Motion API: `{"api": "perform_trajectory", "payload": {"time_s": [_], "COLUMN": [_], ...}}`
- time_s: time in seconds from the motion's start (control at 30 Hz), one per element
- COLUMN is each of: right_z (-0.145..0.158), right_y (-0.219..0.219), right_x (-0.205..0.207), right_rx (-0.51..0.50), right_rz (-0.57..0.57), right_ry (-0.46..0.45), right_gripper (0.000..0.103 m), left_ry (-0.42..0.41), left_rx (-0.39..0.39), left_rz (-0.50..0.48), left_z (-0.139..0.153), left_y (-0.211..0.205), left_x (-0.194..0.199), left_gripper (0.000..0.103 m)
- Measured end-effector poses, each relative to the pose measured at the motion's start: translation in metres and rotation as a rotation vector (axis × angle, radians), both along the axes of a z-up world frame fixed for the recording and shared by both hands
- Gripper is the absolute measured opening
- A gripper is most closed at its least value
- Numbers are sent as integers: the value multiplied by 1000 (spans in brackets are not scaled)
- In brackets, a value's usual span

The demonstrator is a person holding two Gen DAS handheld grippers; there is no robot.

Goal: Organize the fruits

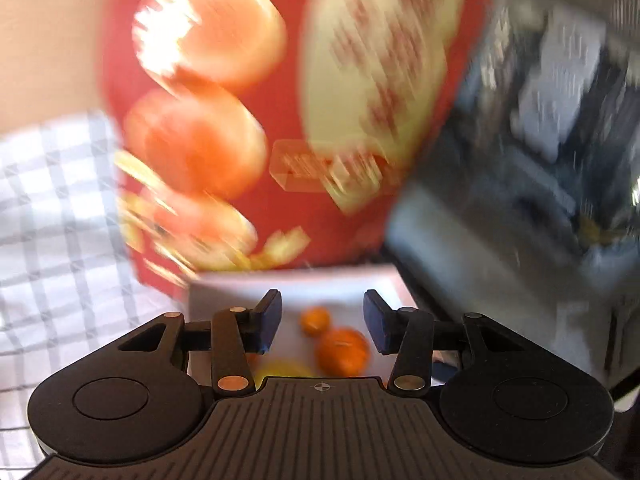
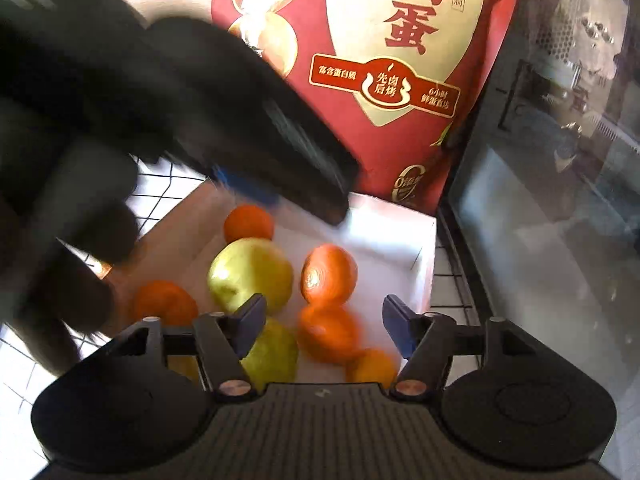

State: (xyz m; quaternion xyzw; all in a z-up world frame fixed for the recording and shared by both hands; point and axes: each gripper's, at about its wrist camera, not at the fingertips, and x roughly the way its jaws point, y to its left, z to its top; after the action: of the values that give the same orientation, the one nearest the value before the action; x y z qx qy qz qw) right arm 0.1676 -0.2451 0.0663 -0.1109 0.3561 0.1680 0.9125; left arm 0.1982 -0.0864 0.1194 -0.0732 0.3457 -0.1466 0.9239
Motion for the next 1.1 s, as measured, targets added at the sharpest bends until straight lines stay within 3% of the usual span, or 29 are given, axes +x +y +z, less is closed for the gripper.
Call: {"api": "perform_trajectory", "payload": {"time_s": [0.1,0.37,0.5,0.63,0.73,0.9,1.1], "right_z": [1,20,29,24,9,-13,-21], "right_y": [5,28,53,81,100,122,128], "right_x": [-4,-40,-65,-94,-114,-138,-156], "right_rx": [-55,6,42,72,75,67,15], "right_rz": [-39,-20,41,99,133,166,168], "right_ry": [-57,-97,-85,-35,21,126,129], "right_gripper": [65,70,72,75,75,75,75], "left_ry": [-58,13,10,28,75,118,109], "left_rx": [-13,54,60,15,-7,2,148], "left_rz": [101,355,518,679,689,614,586], "left_z": [9,-19,-27,-25,-30,-42,-43], "left_y": [41,173,245,317,346,346,329], "left_x": [-25,-109,-153,-185,-189,-174,-152], "left_gripper": [50,50,50,50,50,50,52]}}
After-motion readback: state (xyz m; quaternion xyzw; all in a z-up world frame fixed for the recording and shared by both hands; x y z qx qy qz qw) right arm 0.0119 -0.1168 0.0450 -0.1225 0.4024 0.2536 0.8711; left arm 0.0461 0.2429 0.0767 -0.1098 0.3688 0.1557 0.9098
